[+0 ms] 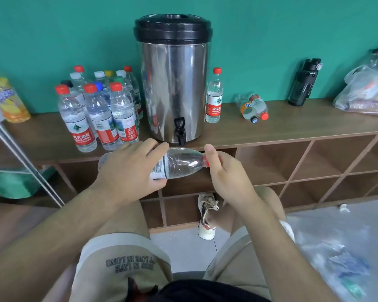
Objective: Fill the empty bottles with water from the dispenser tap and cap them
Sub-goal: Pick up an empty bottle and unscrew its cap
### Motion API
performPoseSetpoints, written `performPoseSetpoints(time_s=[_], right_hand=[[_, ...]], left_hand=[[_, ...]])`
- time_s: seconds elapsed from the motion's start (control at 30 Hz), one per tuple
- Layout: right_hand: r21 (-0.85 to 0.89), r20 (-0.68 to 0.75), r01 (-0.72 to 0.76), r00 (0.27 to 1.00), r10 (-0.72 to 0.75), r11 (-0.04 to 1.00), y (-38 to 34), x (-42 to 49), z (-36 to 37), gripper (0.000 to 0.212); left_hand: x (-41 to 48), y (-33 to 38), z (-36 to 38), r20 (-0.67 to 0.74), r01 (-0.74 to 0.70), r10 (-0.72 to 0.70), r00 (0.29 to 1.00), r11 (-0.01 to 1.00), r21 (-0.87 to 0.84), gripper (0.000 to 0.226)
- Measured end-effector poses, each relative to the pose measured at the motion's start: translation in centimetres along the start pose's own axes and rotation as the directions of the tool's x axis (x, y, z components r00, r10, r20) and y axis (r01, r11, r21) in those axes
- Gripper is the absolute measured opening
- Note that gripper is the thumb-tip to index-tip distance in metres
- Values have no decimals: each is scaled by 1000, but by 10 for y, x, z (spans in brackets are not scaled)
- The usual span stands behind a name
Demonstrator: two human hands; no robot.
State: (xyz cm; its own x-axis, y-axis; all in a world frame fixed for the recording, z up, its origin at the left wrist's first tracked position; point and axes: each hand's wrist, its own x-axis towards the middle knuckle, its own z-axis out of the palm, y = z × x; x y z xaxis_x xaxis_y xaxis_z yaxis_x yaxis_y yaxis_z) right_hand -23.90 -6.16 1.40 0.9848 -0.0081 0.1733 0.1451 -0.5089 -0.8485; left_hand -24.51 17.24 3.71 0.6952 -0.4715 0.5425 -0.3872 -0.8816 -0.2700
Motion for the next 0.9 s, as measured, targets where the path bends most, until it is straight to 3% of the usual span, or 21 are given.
performPoseSetpoints(time_s=[0.17, 0.27, 0.47, 0.63, 0.8, 0.9], right_hand=[[15, 34, 112, 993, -112, 994, 10, -2, 10, 69], [79, 62, 189, 979, -194, 979, 16, -3, 2, 56], [-32, 264, 309, 920, -291, 950, 22, 8, -27, 40], [-11, 394, 425, 834, -386, 905, 18, 26, -40, 19], [-41, 456, 410, 819, -348, 911, 7, 57, -43, 34], [-136, 415, 456, 832, -367, 880, 2, 85, -29, 27]], left_hand=[[-8, -8, 6, 133, 94, -68, 989, 975, -200, 73], [-7, -7, 9, 240, 197, -110, 965, 905, -376, 67], [2, -11, 13, 497, 400, -53, 866, 671, -625, 52], [3, -12, 32, 651, 565, 9, 759, 489, -665, 50], [7, -3, 66, 676, 653, -4, 737, 262, -711, 43], [10, 2, 94, 677, 673, -44, 735, 173, -720, 42]])
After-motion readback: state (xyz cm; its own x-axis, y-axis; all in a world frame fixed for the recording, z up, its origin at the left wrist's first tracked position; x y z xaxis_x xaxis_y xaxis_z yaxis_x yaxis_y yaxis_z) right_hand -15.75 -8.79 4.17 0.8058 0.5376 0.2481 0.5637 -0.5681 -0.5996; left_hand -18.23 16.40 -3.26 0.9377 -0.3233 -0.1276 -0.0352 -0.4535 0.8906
